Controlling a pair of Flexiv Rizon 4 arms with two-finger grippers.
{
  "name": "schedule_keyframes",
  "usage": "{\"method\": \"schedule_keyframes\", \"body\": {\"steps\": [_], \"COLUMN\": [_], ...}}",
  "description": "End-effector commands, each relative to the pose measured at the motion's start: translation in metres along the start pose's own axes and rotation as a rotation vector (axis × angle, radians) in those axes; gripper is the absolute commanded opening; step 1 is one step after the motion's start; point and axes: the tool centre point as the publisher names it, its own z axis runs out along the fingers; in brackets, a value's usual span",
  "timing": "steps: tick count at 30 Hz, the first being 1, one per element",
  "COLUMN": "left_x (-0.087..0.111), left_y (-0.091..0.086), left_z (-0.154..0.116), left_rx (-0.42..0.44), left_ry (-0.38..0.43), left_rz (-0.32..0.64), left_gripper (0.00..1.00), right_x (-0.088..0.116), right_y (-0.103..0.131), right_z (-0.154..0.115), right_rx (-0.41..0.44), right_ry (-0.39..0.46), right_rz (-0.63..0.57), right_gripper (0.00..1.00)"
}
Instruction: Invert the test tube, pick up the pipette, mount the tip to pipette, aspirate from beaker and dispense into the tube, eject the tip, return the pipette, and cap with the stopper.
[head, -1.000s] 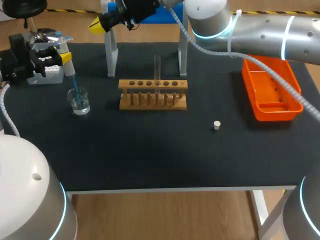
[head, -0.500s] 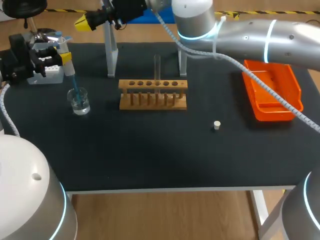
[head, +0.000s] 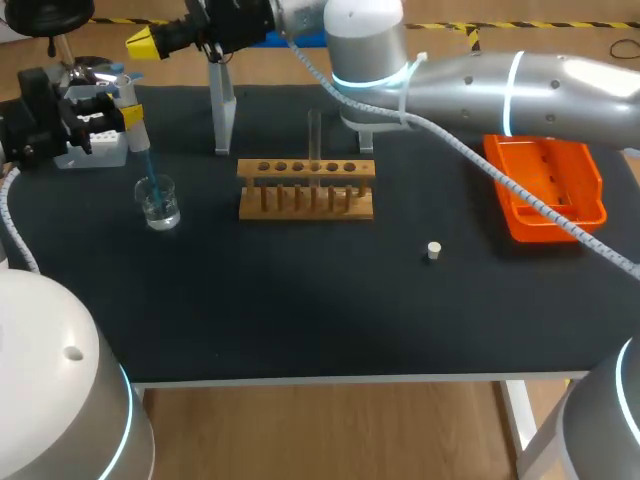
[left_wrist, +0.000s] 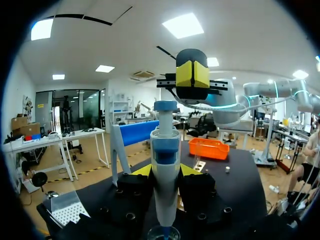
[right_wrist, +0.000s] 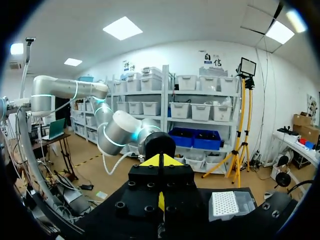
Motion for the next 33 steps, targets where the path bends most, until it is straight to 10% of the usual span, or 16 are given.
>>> {"method": "schedule_keyframes", "body": {"steps": [1,33], "left_x": [0.0,0.0], "left_y": [0.001,0.001], "left_z": [0.0,0.0], "left_rx": [0.002,0.002], "left_ry": [0.001,0.001], "left_rz": [0.001,0.001], "left_gripper": [0.0,0.0], "right_x": [-0.009,-0.028], "right_y": [-0.003,-0.013], "right_z": [0.008,0.034], "right_rx": [-0.029,-0.092], "right_ry": [0.011,0.041], "right_rz": [-0.011,0.029], "right_gripper": [0.0,0.0]}}
